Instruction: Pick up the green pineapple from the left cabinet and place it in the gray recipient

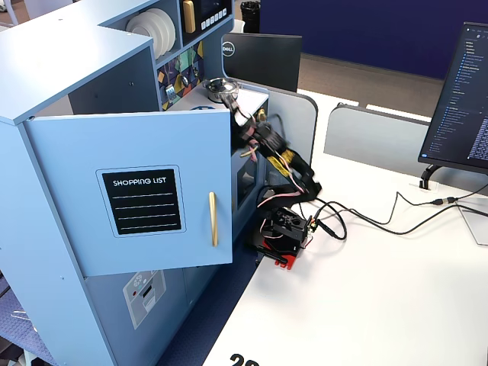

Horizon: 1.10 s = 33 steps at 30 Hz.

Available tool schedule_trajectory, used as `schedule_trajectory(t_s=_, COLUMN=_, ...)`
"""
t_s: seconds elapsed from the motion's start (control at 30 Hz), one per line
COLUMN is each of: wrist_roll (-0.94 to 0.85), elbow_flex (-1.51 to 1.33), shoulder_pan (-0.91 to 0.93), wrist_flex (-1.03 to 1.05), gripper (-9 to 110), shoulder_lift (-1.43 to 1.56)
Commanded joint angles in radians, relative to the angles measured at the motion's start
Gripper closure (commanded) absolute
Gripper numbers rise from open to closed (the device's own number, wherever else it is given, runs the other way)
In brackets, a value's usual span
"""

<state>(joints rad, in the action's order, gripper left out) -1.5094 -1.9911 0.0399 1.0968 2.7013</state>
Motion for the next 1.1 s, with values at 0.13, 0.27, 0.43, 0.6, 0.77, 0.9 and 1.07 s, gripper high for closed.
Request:
schedule_trajectory(t_s=0.13, wrist_roll=-0.152, elbow_flex=-0.474, shoulder_pan=-0.029, wrist_flex=0.215, gripper=101, shoulder_lift=0.183)
schedule_trajectory(t_s=0.27, wrist_roll=-0.083, elbow_flex=-0.709, shoulder_pan=-0.066, wrist_flex=0.034, gripper=101, shoulder_lift=0.169)
schedule_trajectory(t_s=0.43, wrist_roll=-0.06, elbow_flex=-0.965, shoulder_pan=-0.08, wrist_flex=-0.192, gripper=101, shoulder_lift=0.137)
schedule_trajectory(t_s=0.6, wrist_roll=0.1, elbow_flex=-1.009, shoulder_pan=-0.1, wrist_flex=-0.143, gripper=101, shoulder_lift=0.107)
schedule_trajectory(t_s=0.77, wrist_roll=-0.012, elbow_flex=-1.011, shoulder_pan=-0.064, wrist_flex=0.253, gripper=101, shoulder_lift=0.27)
schedule_trajectory(t_s=0.9, wrist_roll=-0.011, elbow_flex=-1.011, shoulder_pan=-0.041, wrist_flex=0.416, gripper=98, shoulder_lift=0.443)
schedule_trajectory(t_s=1.07, wrist_roll=-0.002, elbow_flex=-1.011, shoulder_pan=-0.032, wrist_flex=0.433, gripper=96, shoulder_lift=0.477)
